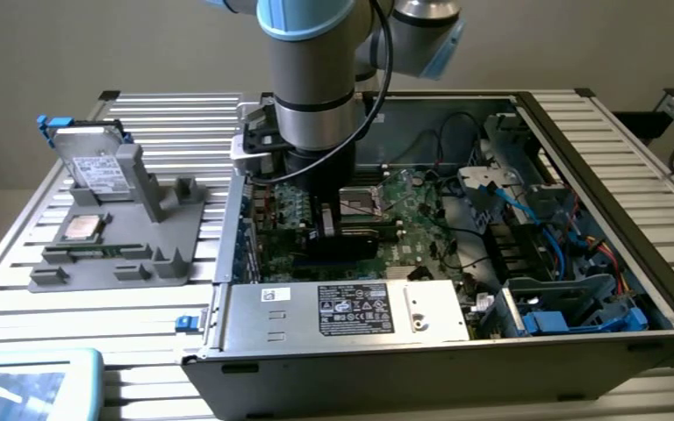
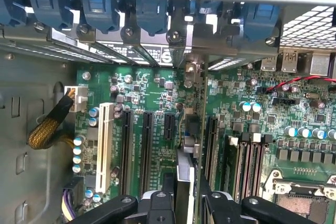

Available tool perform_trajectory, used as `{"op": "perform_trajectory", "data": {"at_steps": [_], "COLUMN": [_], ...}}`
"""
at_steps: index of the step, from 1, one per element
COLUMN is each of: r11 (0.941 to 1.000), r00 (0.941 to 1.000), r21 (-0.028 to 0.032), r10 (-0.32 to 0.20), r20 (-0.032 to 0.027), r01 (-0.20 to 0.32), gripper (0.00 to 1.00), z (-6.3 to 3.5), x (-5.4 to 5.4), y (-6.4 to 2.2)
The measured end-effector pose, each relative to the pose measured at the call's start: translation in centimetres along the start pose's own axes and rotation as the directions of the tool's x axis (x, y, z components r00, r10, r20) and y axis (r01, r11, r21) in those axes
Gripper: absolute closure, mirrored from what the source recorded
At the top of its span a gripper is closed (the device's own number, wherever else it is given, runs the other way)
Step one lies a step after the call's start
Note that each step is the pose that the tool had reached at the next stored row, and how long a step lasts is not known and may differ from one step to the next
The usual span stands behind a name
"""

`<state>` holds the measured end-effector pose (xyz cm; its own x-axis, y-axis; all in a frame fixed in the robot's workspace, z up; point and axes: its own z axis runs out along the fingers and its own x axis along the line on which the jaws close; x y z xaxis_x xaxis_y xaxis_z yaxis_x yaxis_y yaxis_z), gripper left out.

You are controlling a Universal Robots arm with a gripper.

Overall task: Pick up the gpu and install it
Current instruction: 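Insert the gpu into the slot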

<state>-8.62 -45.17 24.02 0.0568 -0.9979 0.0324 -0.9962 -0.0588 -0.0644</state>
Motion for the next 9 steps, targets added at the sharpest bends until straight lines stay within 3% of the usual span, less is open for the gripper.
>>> {"op": "perform_trajectory", "data": {"at_steps": [9], "r11": [1.0], "r00": [1.0], "r21": [0.0001], "r10": [0.0], "r20": [0.0], "r01": [0.0], "gripper": [0.73], "z": [0.05], "x": [0.04], "y": [0.0]}}
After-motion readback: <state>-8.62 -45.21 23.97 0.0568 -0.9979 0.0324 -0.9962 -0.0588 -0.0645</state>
